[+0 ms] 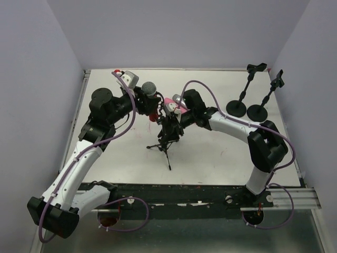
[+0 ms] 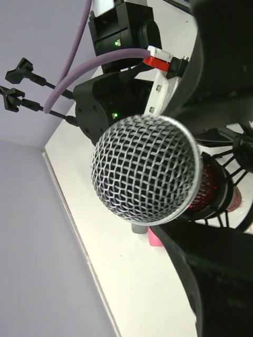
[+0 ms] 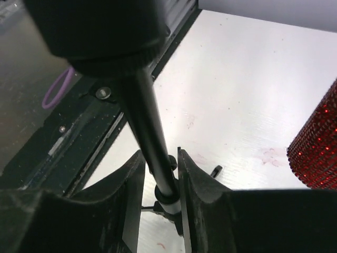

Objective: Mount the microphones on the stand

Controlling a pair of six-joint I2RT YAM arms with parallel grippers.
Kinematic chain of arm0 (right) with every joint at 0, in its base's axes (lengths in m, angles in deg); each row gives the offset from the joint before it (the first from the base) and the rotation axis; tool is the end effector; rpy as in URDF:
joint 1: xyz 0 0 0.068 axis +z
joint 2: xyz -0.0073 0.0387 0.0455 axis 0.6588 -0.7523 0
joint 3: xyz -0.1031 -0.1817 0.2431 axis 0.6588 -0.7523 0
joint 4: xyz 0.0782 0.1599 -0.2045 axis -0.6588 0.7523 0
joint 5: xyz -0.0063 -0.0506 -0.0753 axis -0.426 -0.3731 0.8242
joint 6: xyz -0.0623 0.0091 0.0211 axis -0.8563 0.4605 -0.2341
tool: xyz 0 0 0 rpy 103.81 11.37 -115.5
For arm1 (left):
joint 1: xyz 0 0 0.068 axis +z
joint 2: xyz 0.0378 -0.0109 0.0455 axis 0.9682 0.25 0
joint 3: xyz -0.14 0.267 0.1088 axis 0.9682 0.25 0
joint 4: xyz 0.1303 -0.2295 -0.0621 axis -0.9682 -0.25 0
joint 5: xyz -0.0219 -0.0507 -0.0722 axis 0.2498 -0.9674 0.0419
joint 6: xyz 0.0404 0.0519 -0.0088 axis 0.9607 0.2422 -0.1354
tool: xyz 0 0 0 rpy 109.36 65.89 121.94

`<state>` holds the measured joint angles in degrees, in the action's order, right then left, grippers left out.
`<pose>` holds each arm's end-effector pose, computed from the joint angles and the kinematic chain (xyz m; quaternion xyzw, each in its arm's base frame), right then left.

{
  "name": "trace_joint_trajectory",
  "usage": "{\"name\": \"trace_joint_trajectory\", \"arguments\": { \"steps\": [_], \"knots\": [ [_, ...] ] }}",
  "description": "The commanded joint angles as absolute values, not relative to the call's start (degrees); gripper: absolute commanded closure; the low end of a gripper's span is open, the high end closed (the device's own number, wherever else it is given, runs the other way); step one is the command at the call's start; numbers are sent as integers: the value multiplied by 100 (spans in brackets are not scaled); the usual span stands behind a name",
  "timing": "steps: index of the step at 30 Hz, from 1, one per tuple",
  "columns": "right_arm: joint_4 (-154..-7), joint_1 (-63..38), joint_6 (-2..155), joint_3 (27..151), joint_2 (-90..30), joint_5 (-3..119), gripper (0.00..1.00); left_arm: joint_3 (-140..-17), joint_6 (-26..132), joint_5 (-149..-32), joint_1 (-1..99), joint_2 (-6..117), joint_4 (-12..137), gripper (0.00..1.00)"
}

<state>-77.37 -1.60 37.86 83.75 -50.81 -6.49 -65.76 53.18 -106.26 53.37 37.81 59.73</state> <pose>0.2812 0.2977 0.2856 -0.6389 0.4249 0.5464 0.3358 0.2058 -0.1069 0.4442 0.2109 0.6745 -0.3412 0.6198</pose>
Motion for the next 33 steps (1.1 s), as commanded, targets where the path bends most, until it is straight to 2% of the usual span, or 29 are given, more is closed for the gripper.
{"name": "trace_joint_trajectory", "arguments": {
  "steps": [1,3,7,12,14,21,26,30,33],
  "knots": [
    [-7253,-193,3732,8286,-5241,-429,53,-6951,5019,-10594,5328,3556,5462,23],
    [-7270,-193,3785,8286,-5215,-429,44,-7039,5071,-10647,5328,3495,5330,18],
    [-7271,-210,3926,8303,-5145,-412,34,-6943,5220,-10551,5328,3196,5250,13],
    [-7165,-342,4119,8426,-5022,-438,24,-6583,5344,-10173,5320,2547,5189,6],
    [-7043,-421,4119,8487,-4969,-456,23,-6337,5326,-10032,5328,2160,5197,1],
    [-6367,-772,3734,8690,-4767,-456,20,-5169,4686,-9812,5328,894,5311,1],
    [-5339,-974,3110,8918,-4644,-158,18,-4448,4308,-9996,5320,243,5636,2],
    [-4697,-1115,2924,8831,-4240,317,16,-3719,4184,-10154,5328,-12,6032,6],
    [-4432,-1203,2967,8577,-3749,659,14,-3182,3930,-10479,5276,5,6960,9]
  ]
}}
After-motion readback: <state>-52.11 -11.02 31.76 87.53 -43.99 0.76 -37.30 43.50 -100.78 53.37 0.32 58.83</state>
